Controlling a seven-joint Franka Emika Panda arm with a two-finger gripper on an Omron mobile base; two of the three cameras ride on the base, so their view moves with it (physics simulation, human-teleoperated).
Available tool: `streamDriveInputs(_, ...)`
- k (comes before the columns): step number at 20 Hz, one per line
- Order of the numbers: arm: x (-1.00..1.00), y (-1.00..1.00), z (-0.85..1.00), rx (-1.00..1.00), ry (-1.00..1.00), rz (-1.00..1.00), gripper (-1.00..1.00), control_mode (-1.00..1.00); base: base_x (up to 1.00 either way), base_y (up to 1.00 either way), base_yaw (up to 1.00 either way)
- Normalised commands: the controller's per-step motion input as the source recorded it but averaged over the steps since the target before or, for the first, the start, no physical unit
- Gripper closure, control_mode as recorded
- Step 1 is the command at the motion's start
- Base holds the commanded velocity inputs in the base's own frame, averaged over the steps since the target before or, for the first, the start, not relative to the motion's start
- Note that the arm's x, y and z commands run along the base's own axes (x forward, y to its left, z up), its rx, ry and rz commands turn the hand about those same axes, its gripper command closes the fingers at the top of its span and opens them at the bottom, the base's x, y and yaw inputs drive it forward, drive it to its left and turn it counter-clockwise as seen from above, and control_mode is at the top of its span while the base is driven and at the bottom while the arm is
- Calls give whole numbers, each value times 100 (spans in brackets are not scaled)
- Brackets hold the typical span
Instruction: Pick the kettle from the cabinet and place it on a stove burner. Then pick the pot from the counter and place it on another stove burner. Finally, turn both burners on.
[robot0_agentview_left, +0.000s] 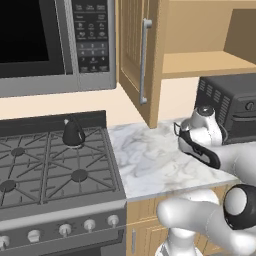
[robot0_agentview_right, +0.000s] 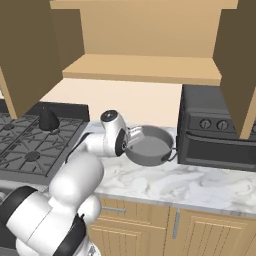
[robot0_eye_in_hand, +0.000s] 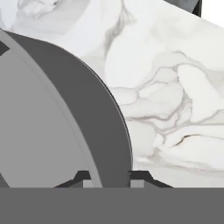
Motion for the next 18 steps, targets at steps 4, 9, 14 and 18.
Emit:
streamDriveInputs(4, -18, -7, 33, 0, 0, 0, 100, -100, 0, 0, 0)
streamDriveInputs(9, -20, -6, 30, 0, 0, 0, 100, -100, 0, 0, 0)
streamDriveInputs(14, -22, -4, 27, 0, 0, 0, 100, -100, 0, 0, 0)
streamDriveInputs(18, -27, -4, 25, 0, 0, 0, 100, -100, 0, 0, 0)
